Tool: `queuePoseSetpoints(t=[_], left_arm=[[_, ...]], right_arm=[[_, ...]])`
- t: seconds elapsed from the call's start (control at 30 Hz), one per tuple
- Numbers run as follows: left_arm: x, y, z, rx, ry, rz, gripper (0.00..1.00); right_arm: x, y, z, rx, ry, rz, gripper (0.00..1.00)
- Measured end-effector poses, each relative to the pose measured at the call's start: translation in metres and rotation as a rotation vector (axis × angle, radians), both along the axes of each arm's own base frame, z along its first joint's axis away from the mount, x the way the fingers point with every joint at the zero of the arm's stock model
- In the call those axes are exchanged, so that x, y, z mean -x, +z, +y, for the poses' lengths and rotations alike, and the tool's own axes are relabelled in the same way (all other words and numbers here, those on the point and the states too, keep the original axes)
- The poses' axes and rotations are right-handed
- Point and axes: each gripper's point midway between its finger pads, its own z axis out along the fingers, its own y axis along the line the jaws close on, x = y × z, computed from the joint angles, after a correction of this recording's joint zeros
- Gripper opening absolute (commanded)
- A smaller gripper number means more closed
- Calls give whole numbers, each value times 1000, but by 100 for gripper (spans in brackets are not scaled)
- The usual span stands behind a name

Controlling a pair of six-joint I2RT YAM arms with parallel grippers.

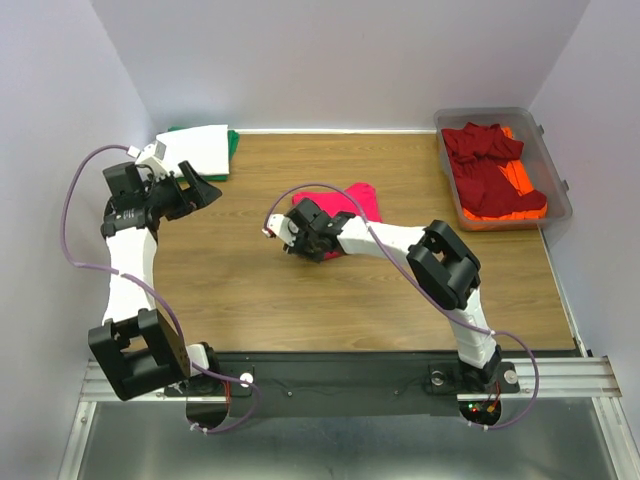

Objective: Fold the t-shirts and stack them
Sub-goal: Fold the tshirt, then neatly place the folded tshirt to the corner

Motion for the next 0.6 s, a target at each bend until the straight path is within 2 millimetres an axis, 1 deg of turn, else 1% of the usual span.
queuePoseSetpoints(t=[0.03, 0.13, 0.17, 0.2, 0.23, 0.3, 0.37, 0.5, 0.6], left_arm=[[1, -4, -1, 1, 0, 7, 96], [3, -20, -9, 12, -11, 32, 93], [4, -28, -15, 23, -19, 43, 93], [6, -33, -19, 32, -26, 52, 96], [9, -46, -30, 56, -39, 76, 98], [16, -66, -45, 92, -59, 122, 99], [22, -89, -69, 142, -96, 179, 99], [29, -121, -107, 236, -132, 268, 99], [26, -132, -125, 286, -125, 300, 99]], right_arm=[[-1, 0, 1, -2, -2, -4, 17], [-4, 1, 1, -11, -16, -10, 6], [-4, 1, 1, -13, -19, -10, 4], [-4, 1, 2, -15, -20, -8, 1], [-4, 1, 2, -17, -21, -7, 1], [-5, 3, 3, -32, -31, 6, 1], [-5, 5, 4, -56, -46, 34, 1], [-12, 16, 6, -112, -82, 77, 1], [-18, 22, 6, -153, -111, 103, 1]])
